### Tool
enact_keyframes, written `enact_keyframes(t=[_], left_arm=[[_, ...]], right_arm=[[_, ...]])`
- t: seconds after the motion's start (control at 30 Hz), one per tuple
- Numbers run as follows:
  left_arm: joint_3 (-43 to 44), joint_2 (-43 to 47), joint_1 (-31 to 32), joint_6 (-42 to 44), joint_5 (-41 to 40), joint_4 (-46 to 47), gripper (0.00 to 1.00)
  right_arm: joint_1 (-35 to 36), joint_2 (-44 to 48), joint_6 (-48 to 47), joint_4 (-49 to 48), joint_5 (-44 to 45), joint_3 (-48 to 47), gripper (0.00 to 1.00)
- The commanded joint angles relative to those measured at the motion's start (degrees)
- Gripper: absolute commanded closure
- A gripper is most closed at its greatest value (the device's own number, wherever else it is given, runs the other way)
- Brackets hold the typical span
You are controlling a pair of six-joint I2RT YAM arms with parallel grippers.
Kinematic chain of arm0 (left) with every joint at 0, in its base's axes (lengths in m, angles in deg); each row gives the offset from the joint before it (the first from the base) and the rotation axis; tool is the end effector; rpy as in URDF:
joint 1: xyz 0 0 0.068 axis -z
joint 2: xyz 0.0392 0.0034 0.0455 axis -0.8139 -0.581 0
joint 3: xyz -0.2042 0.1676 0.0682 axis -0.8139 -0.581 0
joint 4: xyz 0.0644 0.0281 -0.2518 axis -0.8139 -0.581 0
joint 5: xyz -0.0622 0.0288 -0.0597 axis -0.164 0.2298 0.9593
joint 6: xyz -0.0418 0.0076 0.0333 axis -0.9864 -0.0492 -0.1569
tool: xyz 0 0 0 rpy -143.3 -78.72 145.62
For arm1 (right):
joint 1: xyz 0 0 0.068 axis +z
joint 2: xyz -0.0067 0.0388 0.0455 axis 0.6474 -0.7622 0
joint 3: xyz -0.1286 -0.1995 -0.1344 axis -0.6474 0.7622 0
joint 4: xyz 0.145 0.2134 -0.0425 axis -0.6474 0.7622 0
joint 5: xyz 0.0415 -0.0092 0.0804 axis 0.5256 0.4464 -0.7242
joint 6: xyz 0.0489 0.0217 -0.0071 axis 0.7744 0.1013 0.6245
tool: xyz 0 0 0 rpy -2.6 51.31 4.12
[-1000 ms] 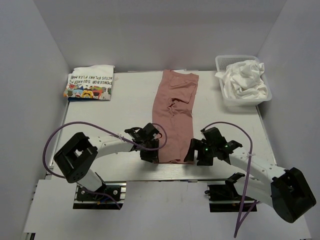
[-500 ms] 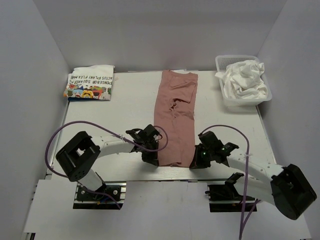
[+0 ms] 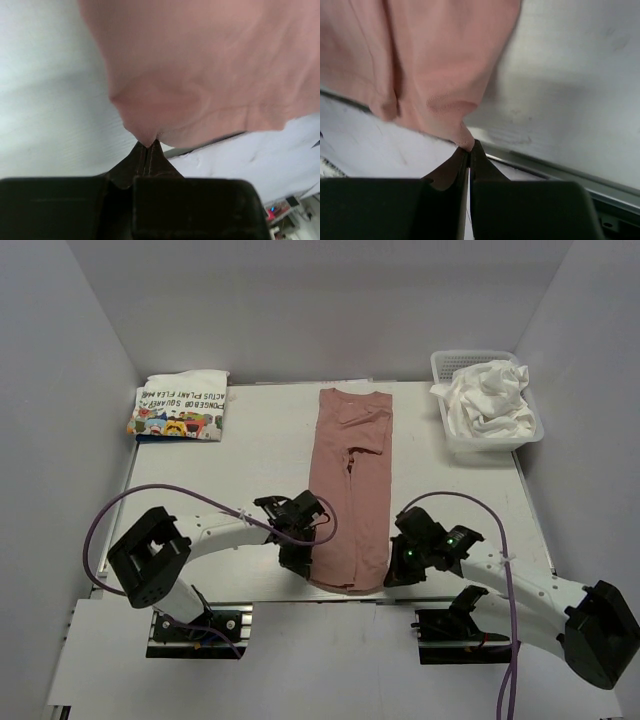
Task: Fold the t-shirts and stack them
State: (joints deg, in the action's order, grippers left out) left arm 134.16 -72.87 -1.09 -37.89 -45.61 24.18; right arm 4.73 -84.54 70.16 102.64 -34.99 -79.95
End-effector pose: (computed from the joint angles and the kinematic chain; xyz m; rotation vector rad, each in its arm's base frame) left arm 0.1499 -0.2128 0.1624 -0.2615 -3.0958 0.4335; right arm 0.1069 0.1159 0.1668 -0.0329 2.8695 0.6538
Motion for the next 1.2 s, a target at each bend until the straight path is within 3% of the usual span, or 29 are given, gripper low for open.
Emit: enact_keyframes(t=[0.0, 0.13, 0.33, 0.67, 0.93, 1.17], left_arm=[[5.60, 0.33, -0.83, 2.20, -4.12, -0.77, 1.00], [12.91, -2.05, -0.83, 2.92, -8.34, -4.28, 1.00], [23.11, -3.55, -2.75, 1.33, -17.75, -7.79, 1.00], [45.42, -17.87, -8.73, 0.02, -29.86, -14.30, 1.00], [59.04, -27.36, -13.48, 5.28, -27.60, -11.85, 1.00], [65.74, -34.48, -17.08, 7.66, -24.34, -11.84, 1.00]], right_arm=[[-0.08, -2.31, -0.21, -4.21, 7.76, -6.08, 1.00], [-0.34, -4.33, -1.08, -9.66, 11.37, -10.84, 1.00], [-2.01, -8.20, -1.96, -8.52, 18.75, -17.95, 1.00], [-6.76, -15.41, -5.65, -15.19, 33.17, -28.33, 1.00], [-12.55, -23.67, -8.20, -20.47, 34.41, -33.35, 1.00], [-17.57, -33.42, -9.78, -23.89, 28.80, -38.09, 1.00]])
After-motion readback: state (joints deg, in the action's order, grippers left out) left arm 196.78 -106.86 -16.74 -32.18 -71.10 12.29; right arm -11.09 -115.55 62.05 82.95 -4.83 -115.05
